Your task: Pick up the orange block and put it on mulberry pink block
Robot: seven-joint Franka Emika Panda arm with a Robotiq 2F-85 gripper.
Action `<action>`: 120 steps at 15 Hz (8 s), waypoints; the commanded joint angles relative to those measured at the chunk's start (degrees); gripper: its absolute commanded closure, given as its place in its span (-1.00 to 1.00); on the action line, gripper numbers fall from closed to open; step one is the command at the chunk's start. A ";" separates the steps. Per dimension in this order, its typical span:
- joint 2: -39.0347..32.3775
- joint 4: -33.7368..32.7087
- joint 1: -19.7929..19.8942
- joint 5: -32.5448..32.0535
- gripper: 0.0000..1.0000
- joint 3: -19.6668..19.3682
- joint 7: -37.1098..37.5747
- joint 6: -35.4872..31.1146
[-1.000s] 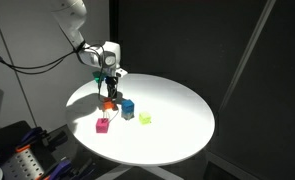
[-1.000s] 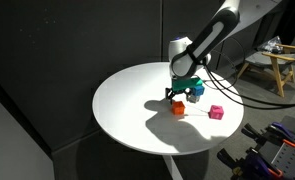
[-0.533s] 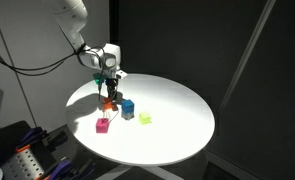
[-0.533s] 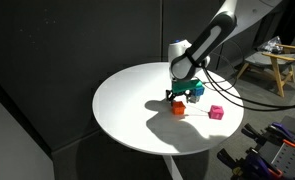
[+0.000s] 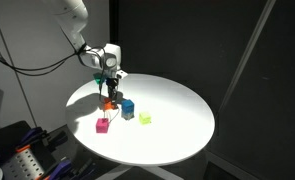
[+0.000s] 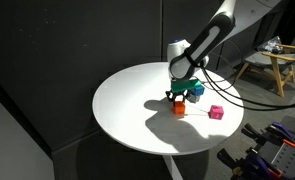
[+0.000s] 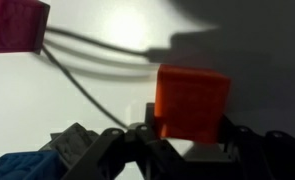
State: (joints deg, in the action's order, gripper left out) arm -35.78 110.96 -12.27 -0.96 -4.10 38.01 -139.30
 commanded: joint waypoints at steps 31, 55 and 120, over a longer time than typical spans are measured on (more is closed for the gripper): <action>24.98 20.95 6.59 -2.49 0.36 0.13 -2.97 5.60; 25.87 25.55 8.38 -1.68 -0.14 0.36 -4.58 -0.72; 27.09 33.48 11.22 -5.60 -0.99 -3.88 2.65 -6.04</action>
State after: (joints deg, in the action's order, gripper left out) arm -9.32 143.80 -1.29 -4.89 -7.73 39.37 -144.64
